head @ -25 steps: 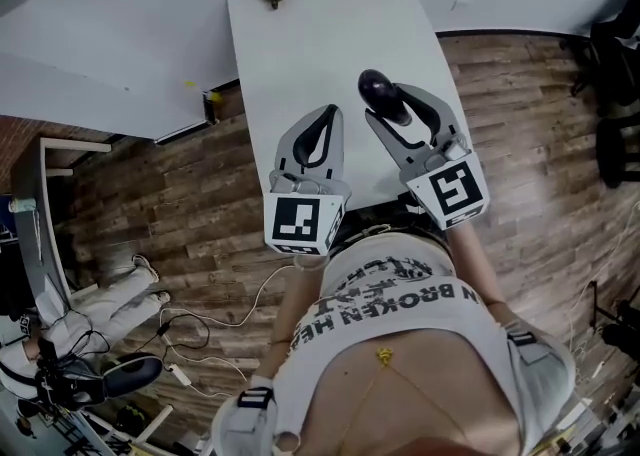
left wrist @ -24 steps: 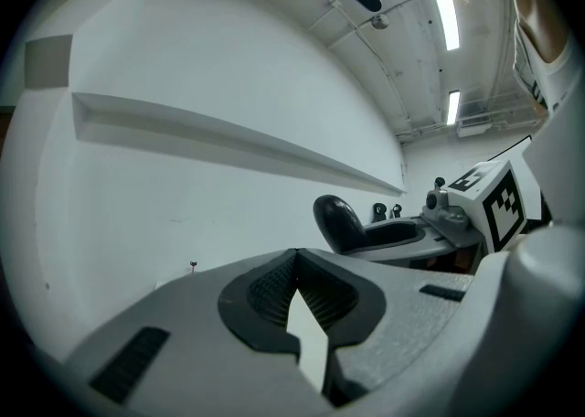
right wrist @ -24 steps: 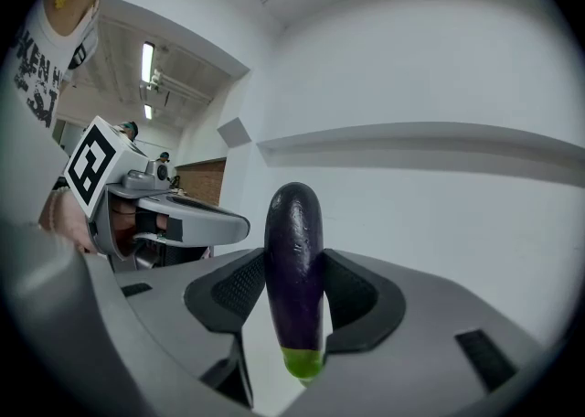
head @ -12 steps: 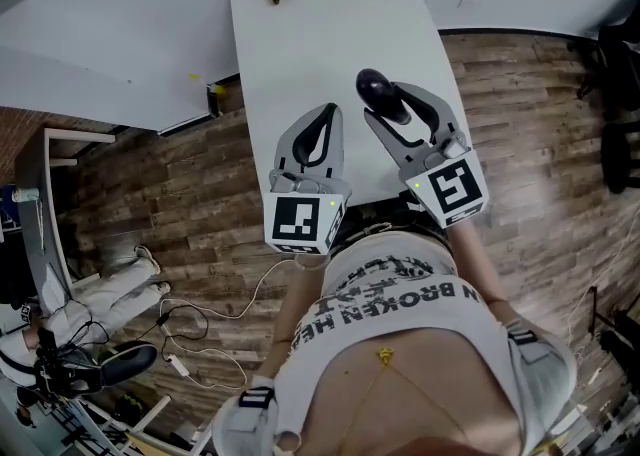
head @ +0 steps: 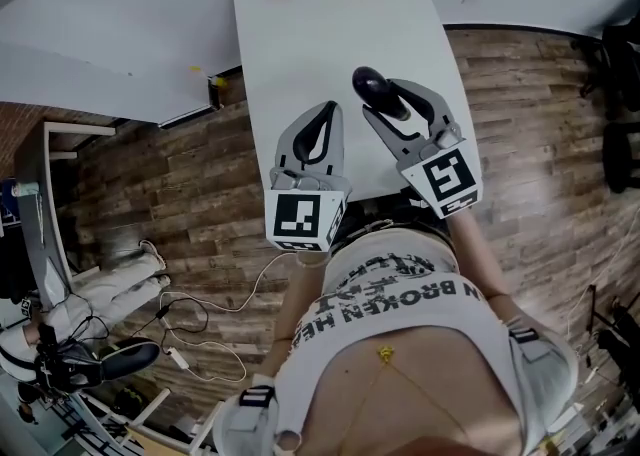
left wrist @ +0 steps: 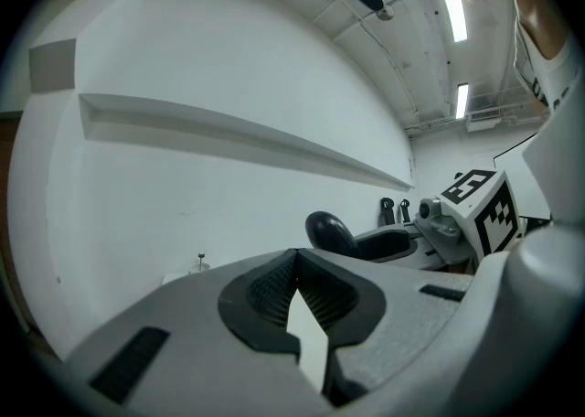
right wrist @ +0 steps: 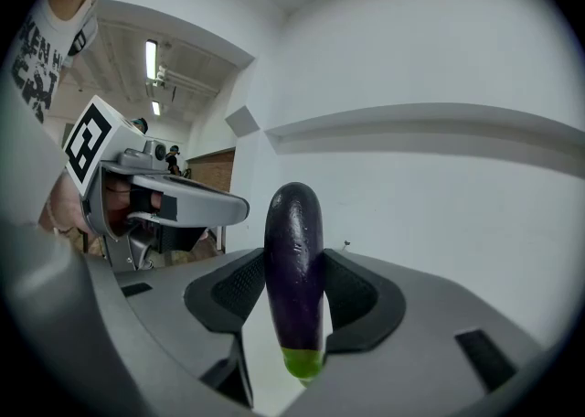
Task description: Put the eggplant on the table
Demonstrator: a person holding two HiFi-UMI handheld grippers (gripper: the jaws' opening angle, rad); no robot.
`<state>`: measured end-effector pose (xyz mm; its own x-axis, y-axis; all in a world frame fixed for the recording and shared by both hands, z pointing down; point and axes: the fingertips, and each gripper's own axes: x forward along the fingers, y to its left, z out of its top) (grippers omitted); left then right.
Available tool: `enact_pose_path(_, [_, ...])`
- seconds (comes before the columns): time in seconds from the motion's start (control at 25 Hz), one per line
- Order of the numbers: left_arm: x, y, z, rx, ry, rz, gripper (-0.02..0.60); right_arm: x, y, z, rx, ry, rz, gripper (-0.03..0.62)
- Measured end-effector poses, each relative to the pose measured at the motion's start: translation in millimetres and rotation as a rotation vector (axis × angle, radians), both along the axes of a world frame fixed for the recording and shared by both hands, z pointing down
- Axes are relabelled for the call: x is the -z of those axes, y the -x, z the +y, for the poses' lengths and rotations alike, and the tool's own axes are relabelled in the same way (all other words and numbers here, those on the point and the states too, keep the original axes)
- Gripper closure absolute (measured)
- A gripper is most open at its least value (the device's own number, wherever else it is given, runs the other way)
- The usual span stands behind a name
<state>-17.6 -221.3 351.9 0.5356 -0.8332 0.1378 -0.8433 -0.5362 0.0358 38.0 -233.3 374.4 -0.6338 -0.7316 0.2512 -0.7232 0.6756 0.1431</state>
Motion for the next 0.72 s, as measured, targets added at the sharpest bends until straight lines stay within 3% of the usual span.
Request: enact_pose_path(0.72, [-27,38,7,0.061,0.095,-0.008,0.577,-109,36,-9,0.097,0.202,0.191,0.396])
